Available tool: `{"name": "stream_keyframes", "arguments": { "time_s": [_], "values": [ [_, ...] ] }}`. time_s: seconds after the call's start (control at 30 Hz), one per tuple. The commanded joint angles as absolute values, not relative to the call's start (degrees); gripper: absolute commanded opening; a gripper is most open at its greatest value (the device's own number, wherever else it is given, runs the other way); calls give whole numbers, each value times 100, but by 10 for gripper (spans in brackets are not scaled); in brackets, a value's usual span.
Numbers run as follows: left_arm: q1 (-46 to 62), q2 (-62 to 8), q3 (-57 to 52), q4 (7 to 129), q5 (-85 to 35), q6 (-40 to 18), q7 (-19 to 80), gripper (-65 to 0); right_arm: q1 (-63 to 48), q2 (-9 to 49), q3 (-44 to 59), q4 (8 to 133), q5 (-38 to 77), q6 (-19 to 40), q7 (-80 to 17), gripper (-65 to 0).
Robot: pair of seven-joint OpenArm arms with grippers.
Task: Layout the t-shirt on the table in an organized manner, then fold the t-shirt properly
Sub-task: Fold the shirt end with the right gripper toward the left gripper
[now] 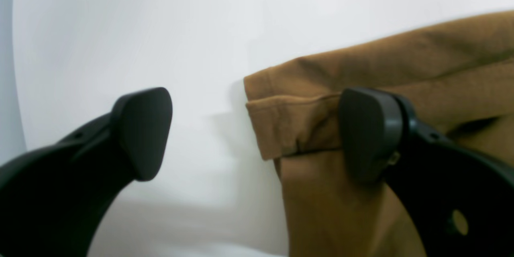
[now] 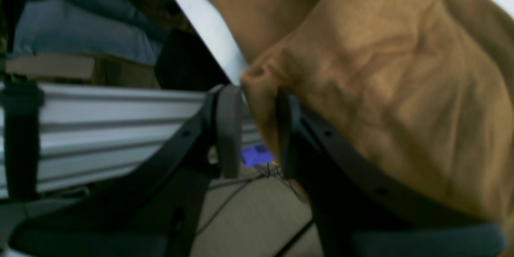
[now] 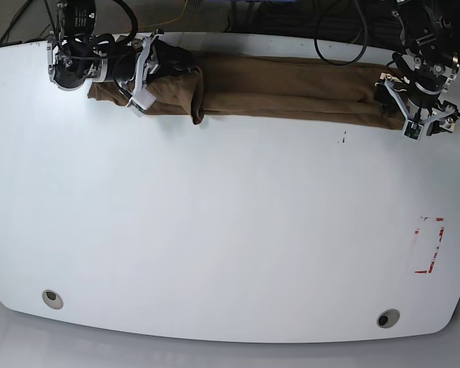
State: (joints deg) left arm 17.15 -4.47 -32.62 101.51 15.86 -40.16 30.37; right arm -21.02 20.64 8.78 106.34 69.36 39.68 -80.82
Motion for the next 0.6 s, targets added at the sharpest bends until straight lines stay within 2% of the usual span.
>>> {"name": "stream_keyframes", "arguments": {
  "time_s": [0.0, 0.13, 0.2, 0.23, 0.33, 0.4, 0.57],
  "values": [
    [1692, -514, -3284, 10246, 1543, -4000, 2932, -34, -2079, 2229, 796, 10756, 6897, 4000, -8000, -499],
    [1692, -514, -3284, 10246, 1543, -4000, 2932, -34, -2079, 2308, 673, 10765, 6580, 4000, -8000, -455],
    [1692, -514, -3284, 10246, 1543, -4000, 2932, -34, -2079, 2308, 673, 10765, 6457, 4000, -8000, -403],
    [1692, -514, -3284, 10246, 1543, -4000, 2932, -34, -2079, 2308, 673, 10765, 6387, 4000, -8000, -351],
    [1701, -514, -3284, 10246, 1543, -4000, 2932, -34, -2088, 2299, 699, 10765, 6369, 4000, -8000, -252],
    [1701, -514, -3292, 10246, 1543, -4000, 2932, -34, -2079, 2290, 699, 10765, 6378, 4000, -7925, -218],
    [1701, -514, -3292, 10255, 1525, -4000, 2932, -34, -2070, 2202, 866, 10853, 6413, 4000, -7547, -223]
  ]
}}
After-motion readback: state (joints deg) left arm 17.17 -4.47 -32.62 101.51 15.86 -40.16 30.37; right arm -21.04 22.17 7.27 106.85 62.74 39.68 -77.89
